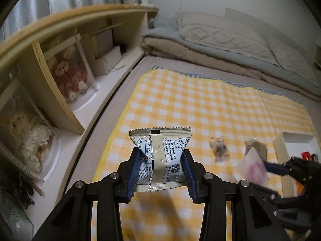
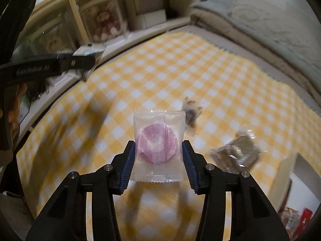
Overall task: Organize snacks
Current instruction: 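Carry both packets over the white tray and open both grippers to release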
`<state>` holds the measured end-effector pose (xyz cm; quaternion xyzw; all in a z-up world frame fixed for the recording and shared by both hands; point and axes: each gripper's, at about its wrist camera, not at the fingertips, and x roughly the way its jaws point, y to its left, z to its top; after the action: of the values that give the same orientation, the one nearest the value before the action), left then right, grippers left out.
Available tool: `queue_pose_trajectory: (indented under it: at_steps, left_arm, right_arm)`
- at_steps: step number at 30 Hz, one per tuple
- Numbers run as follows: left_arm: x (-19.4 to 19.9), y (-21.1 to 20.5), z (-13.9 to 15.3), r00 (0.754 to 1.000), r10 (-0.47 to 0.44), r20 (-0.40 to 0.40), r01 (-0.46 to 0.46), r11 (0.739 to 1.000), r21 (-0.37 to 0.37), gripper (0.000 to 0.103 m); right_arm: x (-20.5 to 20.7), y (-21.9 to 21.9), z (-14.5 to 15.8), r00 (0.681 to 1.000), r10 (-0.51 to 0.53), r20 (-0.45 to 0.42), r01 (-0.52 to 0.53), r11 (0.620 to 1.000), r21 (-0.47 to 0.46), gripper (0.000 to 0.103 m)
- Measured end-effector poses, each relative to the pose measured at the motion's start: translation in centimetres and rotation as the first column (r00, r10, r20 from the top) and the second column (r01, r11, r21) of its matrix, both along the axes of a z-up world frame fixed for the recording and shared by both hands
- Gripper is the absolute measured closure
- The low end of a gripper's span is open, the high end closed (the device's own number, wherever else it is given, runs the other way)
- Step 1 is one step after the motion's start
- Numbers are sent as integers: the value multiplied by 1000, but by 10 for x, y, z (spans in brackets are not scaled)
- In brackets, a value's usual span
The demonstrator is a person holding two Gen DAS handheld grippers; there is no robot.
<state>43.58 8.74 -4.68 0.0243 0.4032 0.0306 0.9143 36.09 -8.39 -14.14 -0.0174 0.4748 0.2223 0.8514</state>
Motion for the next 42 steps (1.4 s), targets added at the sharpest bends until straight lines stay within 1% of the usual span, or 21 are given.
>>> queue_pose_trajectory:
  at_steps: [2, 7, 10, 15, 19, 22, 26, 30, 33, 36, 38, 39, 42]
  left_arm:
    - [-13, -12, 11, 999, -30, 23, 30, 1000, 4, 62]
    - [-45, -38, 37, 993, -90, 70, 91, 996, -10, 62]
    - [-60, -53, 48, 988, -129, 88, 132, 991, -31, 62]
    - [-76, -74, 67, 978, -179, 109, 186, 980, -65, 62]
    - [-85, -91, 82, 967, -219, 128, 232, 968, -96, 62]
    - [-84, -105, 90, 958, -251, 139, 268, 956, -122, 62]
    - [-93, -130, 99, 937, -313, 156, 335, 931, -147, 62]
    - [-98, -157, 99, 914, -380, 138, 400, 900, -170, 62]
    - [-101, -175, 92, 895, -433, 112, 446, 876, -181, 62]
    - [-102, -193, 83, 873, -480, 82, 486, 849, -207, 62]
    - [-98, -204, 79, 864, -499, 68, 501, 836, -223, 62]
    - [-96, -209, 76, 859, -508, 60, 507, 828, -239, 62]
    - [-88, -224, 65, 844, -536, 28, 518, 801, -300, 62]
  right_arm:
    - [-5, -11, 12, 1000, -28, 13, 28, 1000, 9, 55]
    - [-16, -31, 42, 993, -100, 54, 101, 995, -4, 55]
    - [-23, -52, 61, 988, -141, 63, 141, 990, 0, 55]
    - [-37, -90, 91, 971, -212, 107, 216, 976, -25, 55]
    - [-49, -125, 112, 955, -280, 99, 283, 959, -12, 55]
    - [-62, -150, 126, 941, -324, 100, 327, 945, -6, 55]
    - [-77, -181, 139, 921, -375, 109, 380, 924, -28, 55]
    - [-89, -212, 141, 900, -420, 118, 428, 902, -55, 55]
    - [-96, -239, 136, 875, -470, 114, 478, 877, -56, 55]
    - [-100, -264, 132, 844, -526, 107, 532, 845, -44, 55]
    - [-102, -279, 129, 824, -558, 101, 564, 825, -38, 55]
    - [-103, -286, 128, 815, -572, 99, 577, 816, -35, 55]
    - [-105, -297, 126, 802, -591, 89, 595, 803, -28, 55]
